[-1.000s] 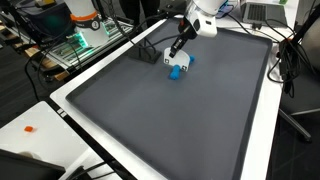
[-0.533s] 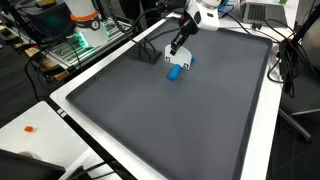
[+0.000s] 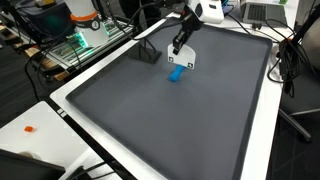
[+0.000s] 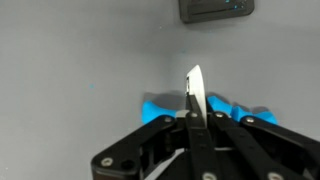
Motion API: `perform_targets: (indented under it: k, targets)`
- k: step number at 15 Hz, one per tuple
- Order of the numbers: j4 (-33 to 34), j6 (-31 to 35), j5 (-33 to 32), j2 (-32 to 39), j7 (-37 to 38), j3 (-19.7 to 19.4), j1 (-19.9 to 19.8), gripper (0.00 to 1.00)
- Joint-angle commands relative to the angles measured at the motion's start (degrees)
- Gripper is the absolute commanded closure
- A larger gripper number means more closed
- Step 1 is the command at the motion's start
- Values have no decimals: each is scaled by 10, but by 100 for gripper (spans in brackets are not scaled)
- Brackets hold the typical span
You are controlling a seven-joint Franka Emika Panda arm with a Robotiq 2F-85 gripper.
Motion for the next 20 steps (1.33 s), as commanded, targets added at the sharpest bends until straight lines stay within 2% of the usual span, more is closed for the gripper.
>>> perform_targets:
  k: [1, 9, 20]
  targets:
    - [-17, 32, 11, -13, -1, 0, -5, 99]
    - [-19, 47, 23, -16, 5, -3, -11, 99]
    - [-1, 59, 66, 20, 39, -12, -20, 99]
